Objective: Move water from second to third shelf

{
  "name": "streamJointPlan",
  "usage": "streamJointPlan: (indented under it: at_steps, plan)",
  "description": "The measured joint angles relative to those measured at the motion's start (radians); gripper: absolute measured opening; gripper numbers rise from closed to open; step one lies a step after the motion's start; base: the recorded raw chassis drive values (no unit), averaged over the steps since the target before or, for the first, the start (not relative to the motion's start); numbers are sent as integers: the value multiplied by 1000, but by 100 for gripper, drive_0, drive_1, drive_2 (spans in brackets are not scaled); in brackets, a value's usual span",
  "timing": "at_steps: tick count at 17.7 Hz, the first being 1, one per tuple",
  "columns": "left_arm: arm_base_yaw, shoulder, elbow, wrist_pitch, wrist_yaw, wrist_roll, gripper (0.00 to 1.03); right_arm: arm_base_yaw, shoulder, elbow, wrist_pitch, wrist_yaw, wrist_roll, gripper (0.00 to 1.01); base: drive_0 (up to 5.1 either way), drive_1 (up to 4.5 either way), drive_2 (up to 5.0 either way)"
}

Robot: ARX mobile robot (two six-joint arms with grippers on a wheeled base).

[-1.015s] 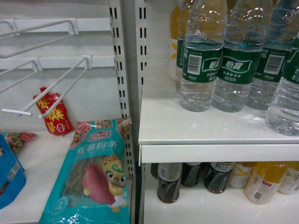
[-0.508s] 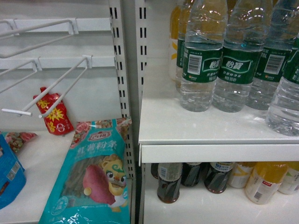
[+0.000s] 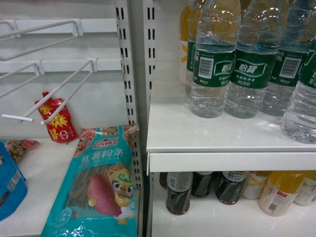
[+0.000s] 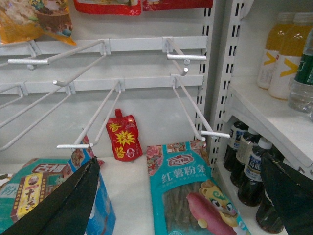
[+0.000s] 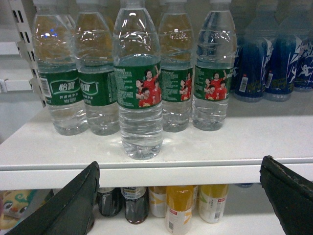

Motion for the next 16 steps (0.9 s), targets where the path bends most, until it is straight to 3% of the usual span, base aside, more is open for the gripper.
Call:
streamJointPlan:
  at_steps: [16]
  plan:
    - [0,0,0,-1,1,0,98,0,0,0,-2,0,-2,98,0,0,0]
